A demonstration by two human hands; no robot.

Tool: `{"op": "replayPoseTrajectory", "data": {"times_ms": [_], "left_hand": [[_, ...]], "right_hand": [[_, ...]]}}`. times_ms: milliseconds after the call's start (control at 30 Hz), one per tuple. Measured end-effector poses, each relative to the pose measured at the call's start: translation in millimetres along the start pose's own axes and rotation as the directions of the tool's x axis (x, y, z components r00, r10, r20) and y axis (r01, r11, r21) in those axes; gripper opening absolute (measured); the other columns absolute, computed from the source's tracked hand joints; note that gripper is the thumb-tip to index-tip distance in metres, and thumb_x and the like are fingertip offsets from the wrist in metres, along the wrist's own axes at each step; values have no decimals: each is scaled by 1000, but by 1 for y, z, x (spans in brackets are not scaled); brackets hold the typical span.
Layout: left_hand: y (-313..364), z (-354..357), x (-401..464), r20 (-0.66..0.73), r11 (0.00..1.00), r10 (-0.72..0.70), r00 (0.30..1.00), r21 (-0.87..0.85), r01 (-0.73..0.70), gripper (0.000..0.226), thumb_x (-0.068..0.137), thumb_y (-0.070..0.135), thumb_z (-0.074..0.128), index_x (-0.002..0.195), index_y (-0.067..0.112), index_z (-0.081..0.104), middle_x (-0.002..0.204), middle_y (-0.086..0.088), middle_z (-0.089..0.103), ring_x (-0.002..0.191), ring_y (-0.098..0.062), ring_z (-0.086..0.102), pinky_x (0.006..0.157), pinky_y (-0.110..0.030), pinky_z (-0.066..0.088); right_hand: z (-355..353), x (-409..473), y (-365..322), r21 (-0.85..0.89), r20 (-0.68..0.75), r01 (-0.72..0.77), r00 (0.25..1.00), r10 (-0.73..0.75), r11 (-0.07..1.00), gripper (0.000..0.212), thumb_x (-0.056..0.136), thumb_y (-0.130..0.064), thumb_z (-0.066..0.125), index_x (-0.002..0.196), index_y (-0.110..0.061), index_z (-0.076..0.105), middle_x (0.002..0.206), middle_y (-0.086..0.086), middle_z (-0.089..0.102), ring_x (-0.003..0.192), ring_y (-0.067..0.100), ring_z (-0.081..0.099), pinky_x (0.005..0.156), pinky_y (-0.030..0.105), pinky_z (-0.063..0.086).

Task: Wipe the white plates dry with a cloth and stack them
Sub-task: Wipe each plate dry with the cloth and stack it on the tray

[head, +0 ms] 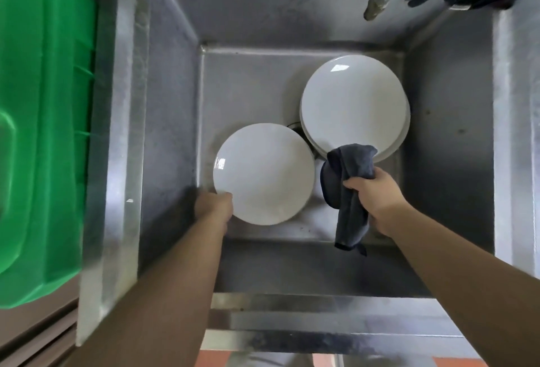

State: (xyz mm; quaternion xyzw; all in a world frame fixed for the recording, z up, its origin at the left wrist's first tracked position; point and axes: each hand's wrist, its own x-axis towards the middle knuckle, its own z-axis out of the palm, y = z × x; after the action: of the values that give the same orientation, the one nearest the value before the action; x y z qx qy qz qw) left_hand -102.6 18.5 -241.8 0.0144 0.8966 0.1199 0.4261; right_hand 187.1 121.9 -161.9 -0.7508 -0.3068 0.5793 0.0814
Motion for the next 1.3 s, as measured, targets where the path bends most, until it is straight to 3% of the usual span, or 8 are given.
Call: {"op": "replayPoseTrajectory", "data": {"times_ms": [233,433,633,800,1000,1100,1233,1300], "left_hand": [[-6,4,-1,80,995,-19,997,-93,27,27,100,18,65,126,11,68,99,-4,63,81,-23,60,80,-36,50],[-4,-1,-13,246,915,-29,969,-383,124,20,108,13,53,124,23,62,113,-4,71,105,-29,67,101,-47,56],[3,2,-29,345,852,12,938,-495,171,38,107,4,55,144,11,59,134,-11,70,118,-35,67,104,-53,56],[-2,-19,-41,366,852,57,929,-502,146,36,105,2,56,135,21,64,116,2,75,107,-24,71,70,-35,64],[-17,-63,-54,305,876,61,950,-472,95,30,103,0,56,121,21,68,115,2,75,110,-25,70,79,-39,62],[-15,-84,-70,289,890,86,954,-452,56,31,101,-3,56,105,26,68,106,4,76,104,-24,71,66,-33,64],[-4,-109,-98,293,897,140,946,-443,4,29,101,0,56,122,19,63,118,-3,73,107,-30,70,58,-33,63],[3,-119,-112,296,897,169,940,-442,-22,30,102,2,55,128,16,61,122,-5,72,106,-31,71,60,-36,64]], "right_hand": [[0,2,-2,55,4,9,1000,-9,998,19,91,-13,73,98,-28,64,99,3,75,92,24,71,68,34,52],[-8,-7,-7,142,0,-4,1000,4,990,26,91,-11,72,106,-30,63,105,2,74,97,25,71,81,44,58],[-15,-15,-8,190,-20,17,1000,-13,982,25,90,-9,72,105,-27,67,95,-1,78,90,23,75,67,35,57],[-20,-27,-8,206,-15,19,1000,-17,978,24,89,-10,72,108,-24,69,95,2,79,89,23,76,63,33,57],[-25,-50,-12,232,-3,23,1000,-23,973,27,90,-9,72,114,-22,68,105,7,76,96,27,73,71,37,57],[-25,-65,-18,230,1,31,999,-32,973,34,91,-10,72,123,-19,64,109,8,75,99,29,72,79,41,58],[-25,-89,-30,242,17,28,999,-33,970,35,90,-9,70,124,-15,63,111,12,74,99,32,72,84,45,60],[-25,-102,-39,292,34,13,999,-24,956,31,91,-6,66,120,-15,65,108,13,73,97,32,71,75,41,61]]}}
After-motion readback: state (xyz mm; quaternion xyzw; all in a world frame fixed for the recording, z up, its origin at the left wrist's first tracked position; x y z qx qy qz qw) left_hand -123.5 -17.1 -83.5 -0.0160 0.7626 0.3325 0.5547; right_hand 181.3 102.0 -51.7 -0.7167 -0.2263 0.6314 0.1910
